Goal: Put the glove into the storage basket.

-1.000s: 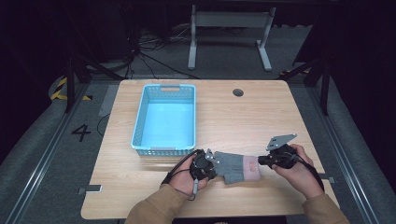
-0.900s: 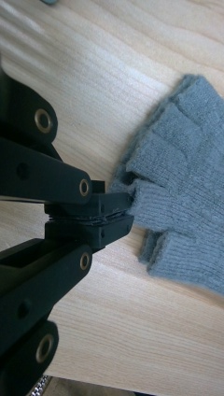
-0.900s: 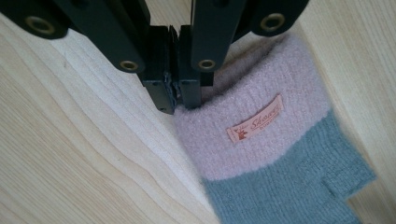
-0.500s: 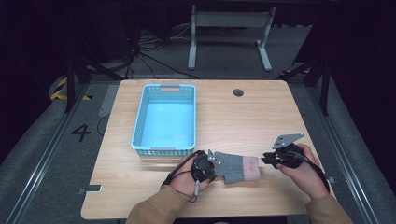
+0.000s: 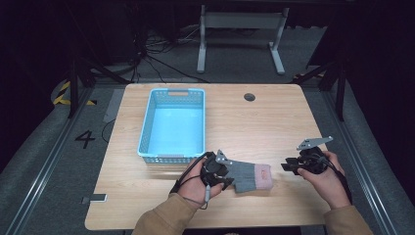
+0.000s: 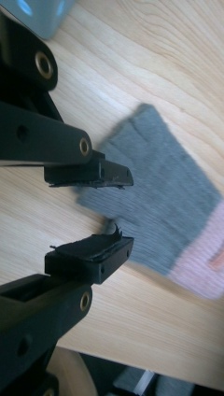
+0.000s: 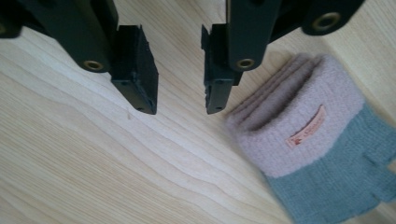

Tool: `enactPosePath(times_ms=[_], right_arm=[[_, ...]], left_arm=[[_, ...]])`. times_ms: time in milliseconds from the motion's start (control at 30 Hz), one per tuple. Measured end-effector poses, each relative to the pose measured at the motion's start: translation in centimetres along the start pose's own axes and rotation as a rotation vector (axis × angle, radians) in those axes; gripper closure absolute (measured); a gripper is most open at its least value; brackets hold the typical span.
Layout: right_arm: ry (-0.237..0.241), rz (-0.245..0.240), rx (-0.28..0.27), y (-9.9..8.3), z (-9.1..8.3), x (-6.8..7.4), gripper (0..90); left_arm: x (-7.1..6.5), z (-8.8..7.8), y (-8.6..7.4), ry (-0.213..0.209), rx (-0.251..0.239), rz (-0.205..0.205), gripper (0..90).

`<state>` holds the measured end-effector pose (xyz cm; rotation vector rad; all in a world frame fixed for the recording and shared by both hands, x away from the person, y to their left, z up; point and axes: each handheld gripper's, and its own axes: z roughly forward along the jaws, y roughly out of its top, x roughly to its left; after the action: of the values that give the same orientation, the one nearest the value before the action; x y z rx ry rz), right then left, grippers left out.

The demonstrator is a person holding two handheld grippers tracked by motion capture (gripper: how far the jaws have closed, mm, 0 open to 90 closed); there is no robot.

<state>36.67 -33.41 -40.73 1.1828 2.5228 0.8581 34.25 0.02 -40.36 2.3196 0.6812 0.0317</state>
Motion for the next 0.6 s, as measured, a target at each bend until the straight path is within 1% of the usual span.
enactPosePath(times_ms=[33,67,133,200,267,367,433,500,533,567,600], right_arm=[[-0.005,0.012,-0.001,-0.1,-0.1,-0.1,63.9],[-0.006,0.045,-0.002,-0.2,-0.1,-0.3,62.7],[0.007,0.087,0.003,-0.4,-0.3,-0.6,61.1],[0.005,0.100,-0.004,-0.6,-0.5,-0.7,57.0],[-0.001,0.114,-0.015,-0.6,-0.6,-0.9,51.3],[0.004,0.138,-0.024,-0.8,-0.8,-1.1,48.0],[0.011,0.143,-0.038,-0.9,-0.7,-1.1,44.4],[0.008,0.139,-0.057,-1.1,-0.6,-1.2,41.4],[0.003,0.144,-0.052,-1.2,-0.5,-1.3,41.2],[-0.007,0.130,-0.046,-1.2,-0.5,-1.4,39.8],[-0.023,0.091,-0.047,-1.3,-0.4,-1.5,36.6]], left_arm=[[0.1,0.1,0.2,-0.006,-0.021,-0.006,63.3],[0.1,0.2,0.4,-0.007,-0.028,-0.007,61.7],[0.2,0.4,0.8,-0.005,-0.027,-0.005,62.4],[0.3,0.6,1.2,-0.017,-0.022,-0.007,62.5],[0.4,1.0,1.6,-0.030,-0.024,-0.007,60.8],[0.6,1.7,2.1,-0.036,-0.026,0.003,59.5],[0.7,2.1,2.3,-0.029,-0.019,0.013,56.7],[0.9,2.6,2.5,-0.034,-0.017,0.016,55.9],[1.0,2.7,2.6,-0.036,-0.013,0.021,54.9],[1.1,3.0,2.7,-0.031,-0.012,0.034,53.5],[1.1,3.1,2.8,-0.030,-0.012,0.033,51.1]])
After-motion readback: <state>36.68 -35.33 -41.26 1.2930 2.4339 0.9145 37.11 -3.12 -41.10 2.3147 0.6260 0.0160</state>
